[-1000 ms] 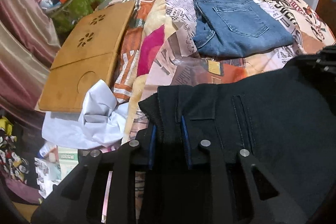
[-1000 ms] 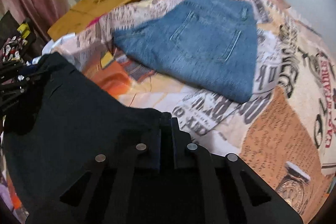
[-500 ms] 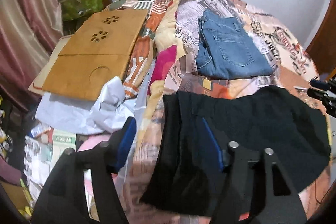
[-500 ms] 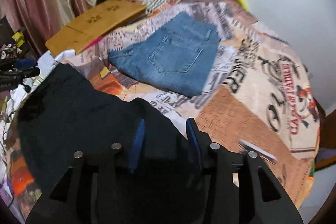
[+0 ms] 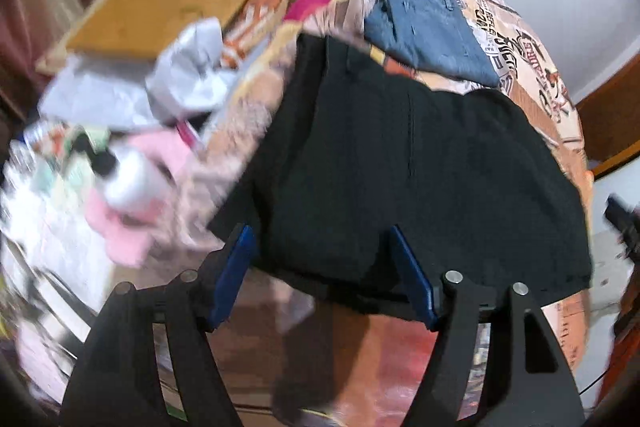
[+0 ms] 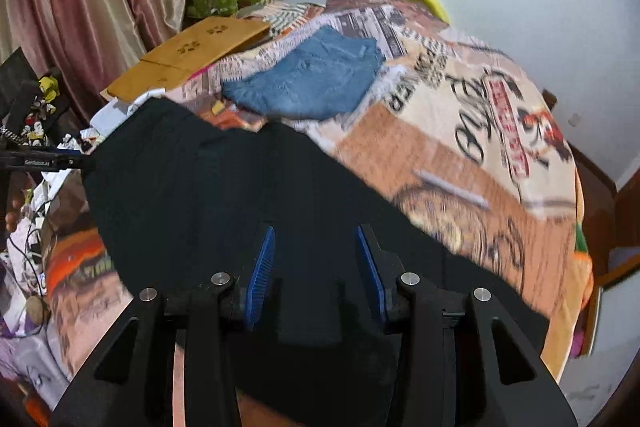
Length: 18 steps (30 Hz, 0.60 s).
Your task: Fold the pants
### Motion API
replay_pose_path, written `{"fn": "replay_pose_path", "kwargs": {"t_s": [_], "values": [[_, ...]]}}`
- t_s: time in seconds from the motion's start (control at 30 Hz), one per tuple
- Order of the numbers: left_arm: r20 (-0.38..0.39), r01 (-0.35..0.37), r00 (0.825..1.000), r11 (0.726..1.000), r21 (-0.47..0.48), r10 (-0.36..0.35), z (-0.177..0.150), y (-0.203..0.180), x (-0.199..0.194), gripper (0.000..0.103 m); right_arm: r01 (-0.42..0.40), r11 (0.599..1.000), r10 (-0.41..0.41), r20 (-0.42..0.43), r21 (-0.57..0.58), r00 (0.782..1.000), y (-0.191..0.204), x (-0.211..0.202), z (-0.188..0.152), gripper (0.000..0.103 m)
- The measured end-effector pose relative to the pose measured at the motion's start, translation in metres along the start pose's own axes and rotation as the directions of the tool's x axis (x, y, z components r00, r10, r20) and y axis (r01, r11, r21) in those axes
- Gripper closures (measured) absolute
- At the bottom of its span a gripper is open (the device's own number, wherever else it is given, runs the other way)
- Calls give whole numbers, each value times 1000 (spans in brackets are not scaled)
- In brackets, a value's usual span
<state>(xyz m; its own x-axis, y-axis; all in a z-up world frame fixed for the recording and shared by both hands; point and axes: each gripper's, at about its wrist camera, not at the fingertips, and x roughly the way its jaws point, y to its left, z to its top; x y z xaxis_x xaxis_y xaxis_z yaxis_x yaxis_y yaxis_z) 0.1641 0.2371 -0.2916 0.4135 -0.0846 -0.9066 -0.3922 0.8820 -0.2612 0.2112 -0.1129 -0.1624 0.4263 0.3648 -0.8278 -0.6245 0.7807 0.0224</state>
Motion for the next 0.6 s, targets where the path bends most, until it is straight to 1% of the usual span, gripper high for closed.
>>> {"fn": "replay_pose_path", "kwargs": {"t_s": [0.07,0.13,0.17,0.2,0.3,0.33,0.37,0.4,0.43,0.53,0.6], "values": [[-37,46,998,996,-77,-49,-7,5,10,33,-5,1000,6,-11,21,1000,-1,0,-13,65],[-25,31,999,994,-109,-34,-10,5,14,33,-5,999,7,-27,44,1000,-4,3,-26,65],[-14,21,1000,994,-107,-22,-10,2,13,33,-6,998,8,-40,60,999,-5,6,-34,65],[-2,8,1000,995,-100,-9,-10,-1,12,35,-5,998,8,-48,70,999,-7,7,-39,65],[29,-63,998,997,-48,64,-12,-12,8,57,-3,994,14,-92,111,996,-11,18,-58,65],[38,-79,996,996,-28,80,-13,-16,7,62,-9,992,20,-80,128,997,-12,18,-63,64],[45,-90,995,996,-11,91,-13,-17,6,65,-12,989,21,-59,148,998,-14,16,-66,62],[54,-106,993,994,8,106,-13,-20,4,69,-7,987,16,-55,162,998,-16,16,-68,57],[74,-130,989,991,35,127,-14,-25,1,72,-9,984,19,-55,177,998,-18,15,-69,55],[139,-184,975,980,79,172,-12,-29,-13,74,-30,979,41,-56,200,998,-21,16,-71,55],[190,-198,966,975,96,177,-7,-30,-28,74,-29,981,40,-55,192,998,-19,15,-71,55]]}}
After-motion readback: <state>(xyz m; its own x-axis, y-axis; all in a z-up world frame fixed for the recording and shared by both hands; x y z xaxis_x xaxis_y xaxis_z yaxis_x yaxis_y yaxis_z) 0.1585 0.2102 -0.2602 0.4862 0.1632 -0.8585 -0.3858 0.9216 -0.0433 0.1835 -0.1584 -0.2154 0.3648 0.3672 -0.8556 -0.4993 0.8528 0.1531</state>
